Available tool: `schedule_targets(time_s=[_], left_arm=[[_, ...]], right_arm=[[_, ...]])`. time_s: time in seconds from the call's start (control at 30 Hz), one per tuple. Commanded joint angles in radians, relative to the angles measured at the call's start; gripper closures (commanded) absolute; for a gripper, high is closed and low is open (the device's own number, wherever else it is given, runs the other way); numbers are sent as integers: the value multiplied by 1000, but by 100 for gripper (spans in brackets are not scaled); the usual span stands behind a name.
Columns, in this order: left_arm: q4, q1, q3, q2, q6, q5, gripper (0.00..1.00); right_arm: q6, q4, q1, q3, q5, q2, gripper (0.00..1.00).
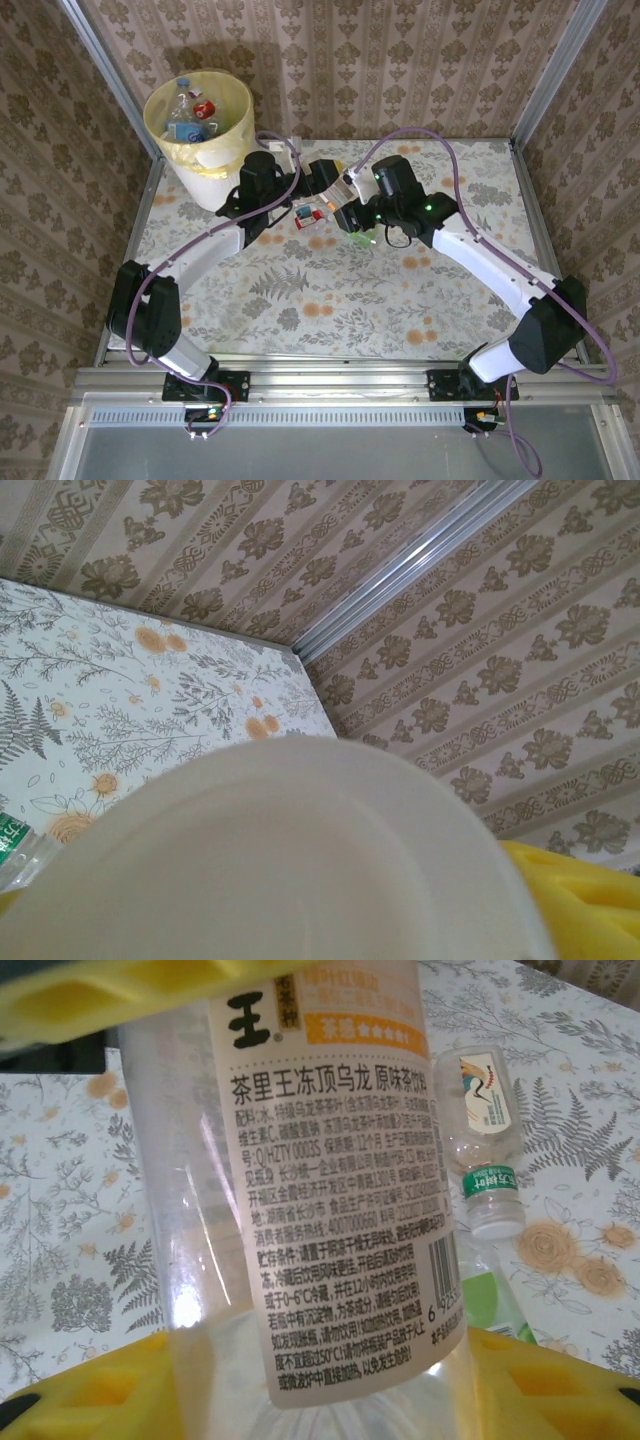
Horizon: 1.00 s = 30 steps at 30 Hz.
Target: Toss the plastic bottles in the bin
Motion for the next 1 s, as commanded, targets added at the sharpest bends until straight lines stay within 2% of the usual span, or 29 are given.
schedule_targets(time_s=[0.0, 0.23, 0.37, 0.53, 0.67, 0.83, 0.97], left_arm=[[28, -4, 12, -12, -5, 8, 27], [-9, 0, 23, -28, 22, 12, 48], [-51, 6, 35, -50, 55, 13, 56], [-166, 30, 63, -106, 137, -10, 61], [-350, 91, 135, -199, 271, -51, 62], [-608, 217, 342, -309, 499, -162, 63], [-682, 286, 496, -372, 672, -275, 63]], right_arm=[[18, 43, 3, -10, -32, -43, 69], [18, 57, 3, -22, -40, -52, 60], [20, 65, 2, -24, -60, -60, 48], [30, 97, 2, -49, -55, -70, 22], [26, 117, 1, -86, -38, -138, 8], [25, 135, -10, -125, -10, -181, 2], [36, 143, -25, -146, -1, -186, 1]])
